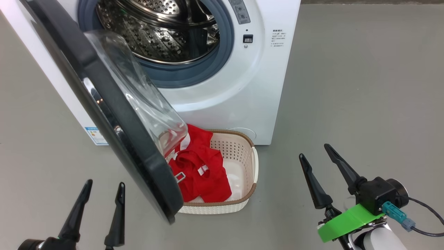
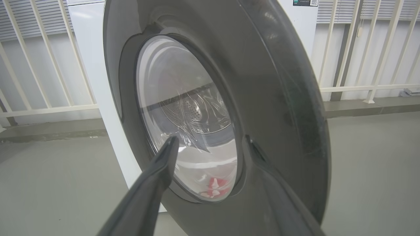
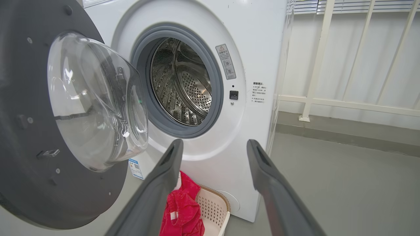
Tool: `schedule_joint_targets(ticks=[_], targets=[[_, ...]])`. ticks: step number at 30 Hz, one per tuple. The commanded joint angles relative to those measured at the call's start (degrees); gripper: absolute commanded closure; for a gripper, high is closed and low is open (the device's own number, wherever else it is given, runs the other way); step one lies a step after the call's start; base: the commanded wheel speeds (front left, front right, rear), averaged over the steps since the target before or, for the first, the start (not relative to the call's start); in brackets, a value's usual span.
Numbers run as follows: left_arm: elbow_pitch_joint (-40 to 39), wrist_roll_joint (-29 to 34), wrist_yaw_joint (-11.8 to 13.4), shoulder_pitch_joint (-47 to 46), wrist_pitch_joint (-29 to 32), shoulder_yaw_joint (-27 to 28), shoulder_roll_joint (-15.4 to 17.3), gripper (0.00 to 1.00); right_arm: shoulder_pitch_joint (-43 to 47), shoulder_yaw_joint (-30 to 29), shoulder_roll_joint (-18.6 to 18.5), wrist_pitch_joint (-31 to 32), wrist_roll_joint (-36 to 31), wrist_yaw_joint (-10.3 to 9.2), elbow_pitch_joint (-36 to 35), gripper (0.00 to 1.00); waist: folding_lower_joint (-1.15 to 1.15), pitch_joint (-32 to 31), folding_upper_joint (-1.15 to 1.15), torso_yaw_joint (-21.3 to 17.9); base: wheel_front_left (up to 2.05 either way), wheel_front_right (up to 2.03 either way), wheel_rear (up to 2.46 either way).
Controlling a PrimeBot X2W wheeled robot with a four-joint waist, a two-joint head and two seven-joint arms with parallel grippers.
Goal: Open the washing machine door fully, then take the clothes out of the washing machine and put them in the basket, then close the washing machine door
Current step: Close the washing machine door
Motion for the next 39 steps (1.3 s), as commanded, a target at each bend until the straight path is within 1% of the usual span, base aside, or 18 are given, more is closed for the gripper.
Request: schedule_joint_targets(ticks=[1, 6, 7, 8, 9, 10, 12, 13, 16, 18, 20, 22, 24, 26, 30, 33, 36, 39], targets=[[-1.18, 0.72, -0.31, -0.77, -0.52, 1.93, 0.74, 0.00, -0.45, 1.11, 0.11, -0.37, 0.28, 0.26, -1.23, 0.00, 0.00, -0.08, 0.00, 0.07, 0.00, 0.00, 0.00], [-0.41, 1.02, -0.23, -1.08, -0.52, 2.60, 0.54, 0.00, -0.51, 1.17, 0.13, -0.37, 0.32, 0.26, -1.32, 0.00, 0.00, 0.01, 0.00, 0.17, 0.00, 0.00, 0.00], [-0.98, 0.48, -0.24, -1.51, -0.52, 2.72, 0.36, 0.76, -0.52, 1.17, 0.12, -0.37, 0.35, 0.26, -1.33, 0.00, 0.00, 0.12, 0.00, 0.18, 0.00, 0.00, 0.00], [-1.42, -1.17, -0.25, -1.81, -0.52, 3.20, -0.07, 1.00, -0.54, 1.17, 0.10, -0.37, 0.37, 0.26, -1.34, 0.00, 0.00, 0.24, 0.00, 0.19, 0.00, 0.00, 0.00], [-1.42, -1.17, -0.25, -1.81, -0.52, 3.20, -0.07, 1.00, -0.54, 1.17, 0.10, -0.37, 0.37, 0.26, -1.34, 0.00, 0.00, 0.24, 0.00, 0.19, 0.00, 0.00, 0.00], [-1.38, -3.70, -0.26, -2.03, -0.52, 3.80, -0.57, 1.00, -0.57, 1.21, 0.10, -0.37, 0.45, 0.26, -1.35, 0.00, 0.00, 0.42, 0.00, 0.12, 0.00, 0.00, 0.00], [-1.86, -9.90, -0.28, -3.00, -0.52, 5.10, -1.30, 1.00, -0.65, 1.15, 0.10, -0.37, 0.55, 0.26, -1.37, 0.00, 0.00, 0.76, 0.00, 0.05, 0.00, 0.00, 0.00], [-1.86, -15.76, -0.29, -4.03, -0.52, 5.50, -1.61, 1.00, -0.78, 1.08, 0.10, -0.37, 0.64, 0.26, -1.39, 0.00, 0.00, 1.05, 0.00, 0.02, 0.00, 0.00, 0.00], [-2.51, -20.08, -0.30, -5.21, -0.52, 5.24, -1.70, 1.00, -0.93, 1.06, 0.09, -0.37, 0.68, 0.26, -1.37, 0.00, 0.00, 1.35, 0.00, -0.02, 0.00, 0.00, 0.00], [-3.20, -24.80, -0.30, -6.62, -0.46, 5.26, -1.75, 1.00, -1.03, 0.97, 0.12, -0.37, 0.72, 0.26, -1.18, 0.00, 0.00, 1.54, 0.00, -0.02, 0.00, 0.00, 0.00], [-3.64, -29.89, -0.31, -8.27, 1.15, 5.72, -1.78, 1.00, -1.11, 0.86, 0.19, -0.37, 0.80, 0.26, -1.04, 0.00, 0.00, 1.66, 0.00, -0.01, 0.00, 0.00, 0.00], [-4.22, -37.49, 0.01, -10.26, 4.26, 6.89, -1.83, 1.00, -1.20, 0.89, 0.23, -0.37, 0.88, 0.26, -0.95, 0.00, 0.00, 1.72, 0.00, -0.06, 0.00, 0.00, 0.00], [-5.00, -47.34, 1.72, -12.15, 8.11, 8.20, -1.87, 1.00, -1.30, 0.95, 0.27, -0.37, 0.96, 0.26, -0.83, 0.00, 0.00, 1.76, 0.00, -0.24, 0.00, 0.00, 0.00], [-6.20, -58.66, 4.65, -13.60, 12.10, 8.92, -1.88, 1.00, -1.42, 0.95, 0.28, -0.37, 0.99, 0.26, -0.66, 0.00, 0.00, 1.85, 0.00, -0.44, 0.00, 0.00, 0.00], [-9.99, -72.69, 10.11, -14.61, 19.76, 10.19, -1.89, 1.00, -1.54, 1.02, 0.33, -0.37, 1.07, 0.26, -0.29, 0.00, 0.00, 2.09, 0.00, -0.88, 0.00, 0.00, 0.00], [-12.30, -79.77, 14.25, -14.65, 23.94, 11.04, -1.89, 1.00, -1.66, 1.12, 0.35, -0.37, 1.14, 0.26, -0.03, 0.00, 0.00, 2.36, 0.00, -1.19, 0.00, 0.00, 0.00], [-14.19, -84.29, 18.23, -14.56, 27.04, 11.46, -1.90, 1.00, -1.87, 1.24, 0.36, -0.37, 1.24, 0.26, 0.12, 0.00, 0.00, 2.69, 0.00, -1.57, 0.00, 0.00, 0.00], [-16.18, -86.89, 20.28, -14.70, 28.82, 11.46, -1.89, 1.00, -2.19, 1.28, 0.29, -0.37, 1.26, 0.26, 0.12, 0.00, 0.00, 3.24, 0.00, -2.03, 0.00, 0.00, 0.00]])
